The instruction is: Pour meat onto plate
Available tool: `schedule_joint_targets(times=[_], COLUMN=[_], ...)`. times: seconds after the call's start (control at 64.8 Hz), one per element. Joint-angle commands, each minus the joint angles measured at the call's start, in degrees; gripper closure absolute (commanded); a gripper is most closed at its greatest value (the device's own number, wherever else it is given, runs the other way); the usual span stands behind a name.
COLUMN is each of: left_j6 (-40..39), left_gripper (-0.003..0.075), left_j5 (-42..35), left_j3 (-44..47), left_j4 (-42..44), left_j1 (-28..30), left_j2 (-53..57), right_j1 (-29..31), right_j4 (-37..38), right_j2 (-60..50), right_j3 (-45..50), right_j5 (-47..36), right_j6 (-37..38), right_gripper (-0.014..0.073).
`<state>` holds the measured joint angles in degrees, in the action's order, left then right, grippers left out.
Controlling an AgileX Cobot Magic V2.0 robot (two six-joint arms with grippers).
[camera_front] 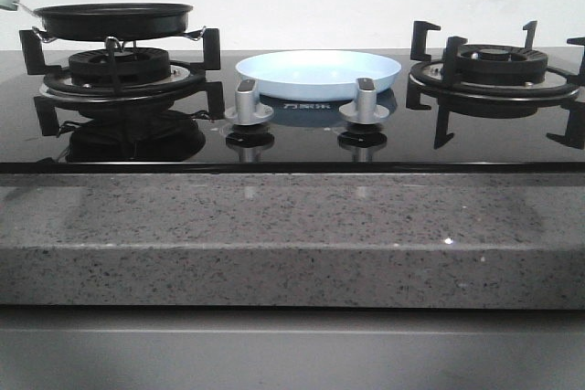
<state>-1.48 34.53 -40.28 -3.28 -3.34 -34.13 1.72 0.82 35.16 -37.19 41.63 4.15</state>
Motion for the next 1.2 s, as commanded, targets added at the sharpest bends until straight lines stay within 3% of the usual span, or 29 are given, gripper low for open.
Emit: schedule_joint_targets(times=[0.0, 0.232, 0.556, 1.189], left_j6=[-0.4, -0.4, -0.4, -0.4], left_gripper=[0.0318, 0.0355, 0.0416, 0.0575], left_j5=[-4.66, -4.66, -4.66, -4.66], left_j3=[-1.99, -1.99, -1.99, -1.99], left_j4=[-0.52, -0.52, -0.52, -0.52], left_j1=[-0.41, -0.41, -0.41, -0.41], left_j2=[-0.43, -0.43, -0.43, -0.43], right_j1=[-0.48, -8.5, -17.52, -19.54], right_j4=[-0.82, -1.43, -3.12, -3.89], right_j2=[0.44, 3.42, 21.41, 59.37], right_j3=[-1.93, -4.81, -20.13, -57.84], right_j5=[-3.42, -2.33, 0.24, 13.35], right_j6=[-0.63, -2.22, -2.22, -2.64], right_gripper=[0.0085, 0.0087, 0.0087, 0.0106])
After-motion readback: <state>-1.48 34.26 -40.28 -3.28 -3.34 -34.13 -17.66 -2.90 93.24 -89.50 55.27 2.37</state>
